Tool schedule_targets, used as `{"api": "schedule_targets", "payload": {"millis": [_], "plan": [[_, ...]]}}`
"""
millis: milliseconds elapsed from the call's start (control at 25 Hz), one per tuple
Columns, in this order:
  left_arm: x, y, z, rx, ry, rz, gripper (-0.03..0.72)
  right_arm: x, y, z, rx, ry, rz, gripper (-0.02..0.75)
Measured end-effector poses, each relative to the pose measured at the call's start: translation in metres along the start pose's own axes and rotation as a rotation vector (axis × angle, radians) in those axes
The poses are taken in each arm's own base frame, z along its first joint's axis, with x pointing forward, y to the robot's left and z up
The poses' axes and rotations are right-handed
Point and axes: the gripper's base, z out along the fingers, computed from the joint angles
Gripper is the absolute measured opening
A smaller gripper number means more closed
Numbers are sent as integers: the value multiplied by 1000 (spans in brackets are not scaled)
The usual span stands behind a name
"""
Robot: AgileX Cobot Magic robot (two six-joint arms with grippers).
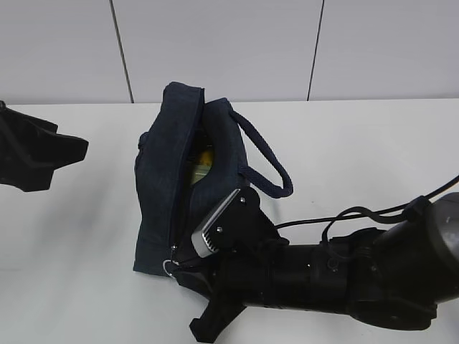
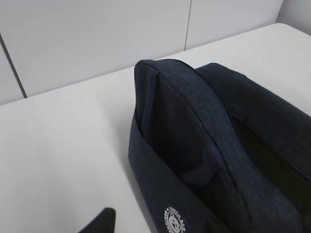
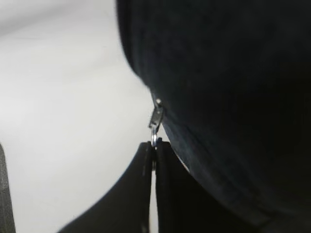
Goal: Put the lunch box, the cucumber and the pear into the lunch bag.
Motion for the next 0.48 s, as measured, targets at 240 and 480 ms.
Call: {"api": "schedule_targets", "payload": {"millis": [240,480], "plan": [[2,-3,0,37,21,14,340,-6,1,-4,-1,-17,2,0],[2,-4,0,47,26,22,340,-27,4,-18,3,-47,-24,0]]}}
